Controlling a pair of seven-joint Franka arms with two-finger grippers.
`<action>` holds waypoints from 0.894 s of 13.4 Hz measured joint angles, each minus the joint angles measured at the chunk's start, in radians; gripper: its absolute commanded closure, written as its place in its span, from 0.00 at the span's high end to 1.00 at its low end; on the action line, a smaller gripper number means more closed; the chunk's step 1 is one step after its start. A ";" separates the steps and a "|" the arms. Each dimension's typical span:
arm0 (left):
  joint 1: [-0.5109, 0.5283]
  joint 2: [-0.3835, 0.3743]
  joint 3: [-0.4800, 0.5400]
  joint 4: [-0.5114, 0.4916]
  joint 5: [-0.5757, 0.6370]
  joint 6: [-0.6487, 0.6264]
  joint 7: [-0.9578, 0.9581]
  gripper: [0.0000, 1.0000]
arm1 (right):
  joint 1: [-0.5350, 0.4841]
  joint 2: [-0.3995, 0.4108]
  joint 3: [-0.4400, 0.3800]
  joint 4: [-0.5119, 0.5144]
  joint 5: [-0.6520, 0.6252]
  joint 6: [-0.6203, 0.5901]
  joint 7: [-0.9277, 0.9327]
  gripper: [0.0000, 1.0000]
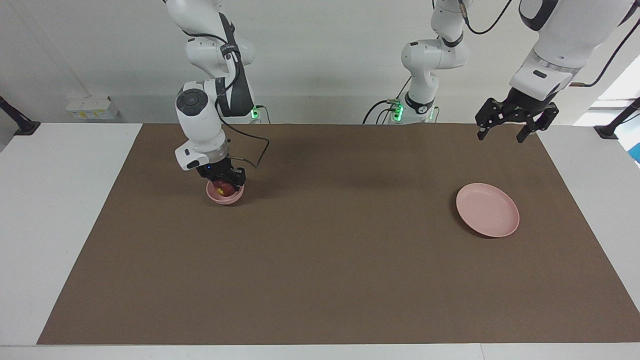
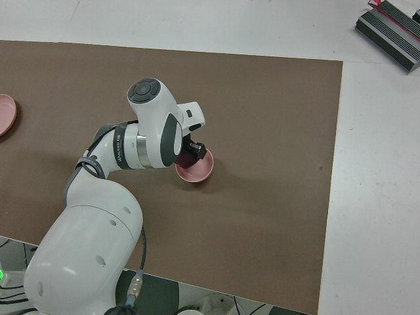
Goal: Move apple from plate to bowl
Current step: 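Carry the apple with the right gripper over the pink bowl, then lower the apple into the bowl and open the right gripper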
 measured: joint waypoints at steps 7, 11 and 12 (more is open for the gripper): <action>-0.081 -0.081 0.097 -0.021 -0.001 -0.047 0.000 1.00 | -0.001 -0.024 0.000 -0.024 -0.030 0.037 -0.054 1.00; -0.082 -0.087 0.101 -0.042 -0.001 -0.053 0.045 1.00 | -0.008 -0.025 -0.001 0.132 -0.030 -0.128 -0.185 1.00; -0.081 -0.091 0.107 -0.044 -0.001 -0.069 0.063 1.00 | -0.010 -0.026 -0.001 0.188 -0.030 -0.185 -0.214 1.00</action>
